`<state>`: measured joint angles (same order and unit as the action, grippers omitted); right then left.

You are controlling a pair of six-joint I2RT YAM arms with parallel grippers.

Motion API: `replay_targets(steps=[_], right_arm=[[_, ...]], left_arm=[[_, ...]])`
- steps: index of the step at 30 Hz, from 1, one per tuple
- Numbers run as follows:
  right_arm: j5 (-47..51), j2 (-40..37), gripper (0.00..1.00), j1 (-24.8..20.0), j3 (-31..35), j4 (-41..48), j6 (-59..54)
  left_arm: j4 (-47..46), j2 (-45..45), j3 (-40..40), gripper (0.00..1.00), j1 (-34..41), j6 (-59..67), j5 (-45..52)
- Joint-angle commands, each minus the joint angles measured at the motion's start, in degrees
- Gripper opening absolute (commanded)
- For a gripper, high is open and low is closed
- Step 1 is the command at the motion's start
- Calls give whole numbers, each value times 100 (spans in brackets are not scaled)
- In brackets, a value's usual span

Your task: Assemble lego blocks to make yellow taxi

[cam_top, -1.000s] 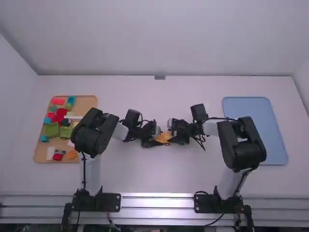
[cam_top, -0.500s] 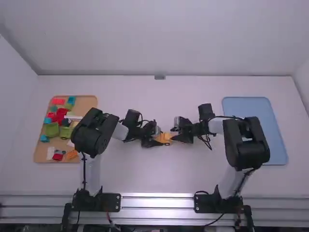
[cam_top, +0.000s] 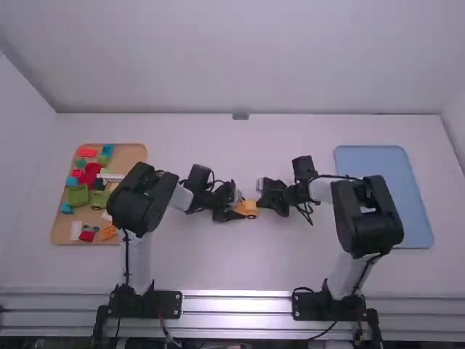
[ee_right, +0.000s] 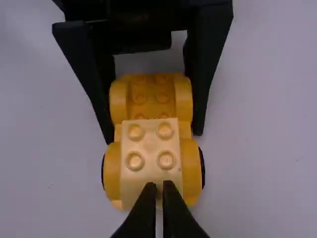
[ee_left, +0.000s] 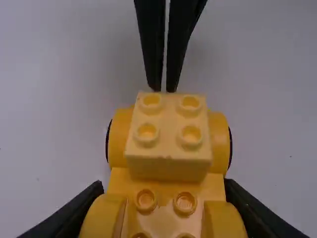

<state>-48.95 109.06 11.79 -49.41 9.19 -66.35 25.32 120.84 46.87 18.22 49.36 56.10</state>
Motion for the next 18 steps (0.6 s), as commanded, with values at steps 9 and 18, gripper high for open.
replay_targets(steps=[9,18], right_arm=[[-1152,-131,4,-136,-46,-131,-343],[-1283,-127,0,-22,-44,-146,-380]], left_arm=[[-201,195,-151,44,55,-238,-474],[-195,195,-149,42,52,-240,-474]])
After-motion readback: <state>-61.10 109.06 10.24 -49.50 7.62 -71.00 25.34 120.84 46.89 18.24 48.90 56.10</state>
